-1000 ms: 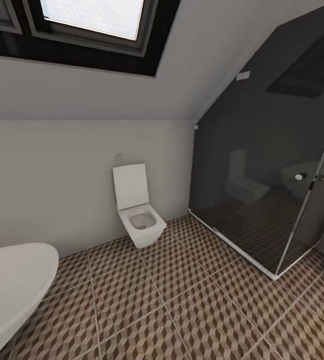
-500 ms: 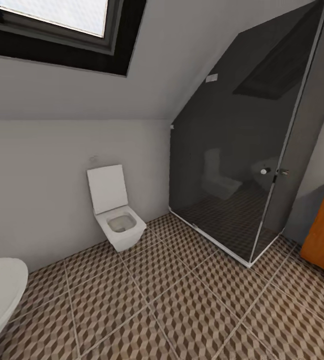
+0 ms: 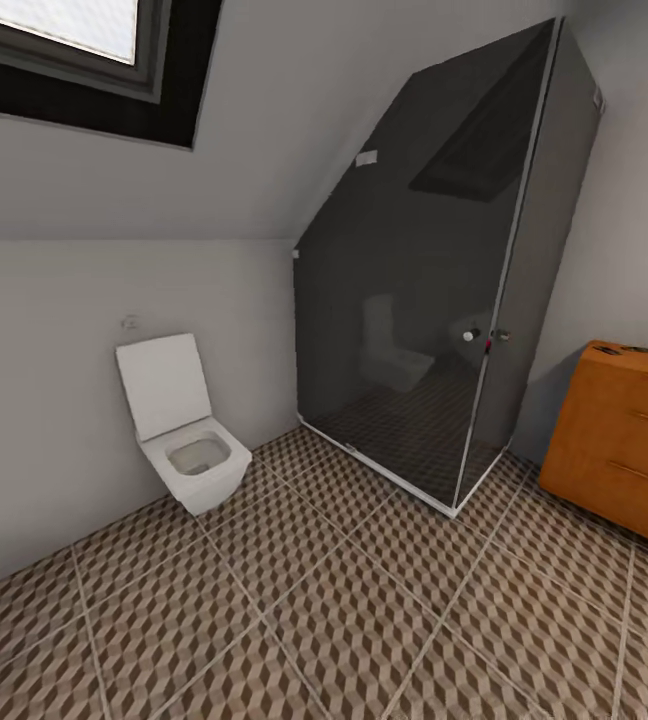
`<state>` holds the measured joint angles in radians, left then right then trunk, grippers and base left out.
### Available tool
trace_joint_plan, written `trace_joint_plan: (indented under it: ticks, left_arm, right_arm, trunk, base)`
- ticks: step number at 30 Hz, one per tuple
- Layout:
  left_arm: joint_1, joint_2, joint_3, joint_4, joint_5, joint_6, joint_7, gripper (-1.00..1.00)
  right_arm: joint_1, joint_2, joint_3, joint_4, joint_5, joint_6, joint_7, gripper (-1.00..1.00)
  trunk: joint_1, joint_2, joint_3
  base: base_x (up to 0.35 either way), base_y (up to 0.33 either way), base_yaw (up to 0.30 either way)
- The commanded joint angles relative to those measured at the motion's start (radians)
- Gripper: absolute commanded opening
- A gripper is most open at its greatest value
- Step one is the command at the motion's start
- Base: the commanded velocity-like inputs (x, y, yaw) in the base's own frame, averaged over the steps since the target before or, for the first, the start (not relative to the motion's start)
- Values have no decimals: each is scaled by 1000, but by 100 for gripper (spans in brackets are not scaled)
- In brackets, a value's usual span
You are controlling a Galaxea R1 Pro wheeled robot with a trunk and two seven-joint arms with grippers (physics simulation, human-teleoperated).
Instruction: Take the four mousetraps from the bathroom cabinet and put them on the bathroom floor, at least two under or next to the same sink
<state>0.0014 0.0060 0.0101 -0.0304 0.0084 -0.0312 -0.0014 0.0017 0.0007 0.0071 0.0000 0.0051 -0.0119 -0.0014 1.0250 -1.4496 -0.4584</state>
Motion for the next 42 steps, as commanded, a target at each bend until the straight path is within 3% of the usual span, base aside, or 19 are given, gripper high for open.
trace_joint_plan:
  ticks: [1,42]
  left_arm:
    - [0,0,1,0,1,-3,0,100]
    - [0,0,2,0,1,-3,0,100]
  right_arm:
    - [0,0,1,0,1,-1,0,100]
    - [0,1,1,0,1,-2,0,100]
  trunk:
    - [0,0,-1]
    - [0,0,-1]
  base:
    - [0,0,-294]
    - [0,0,-294]
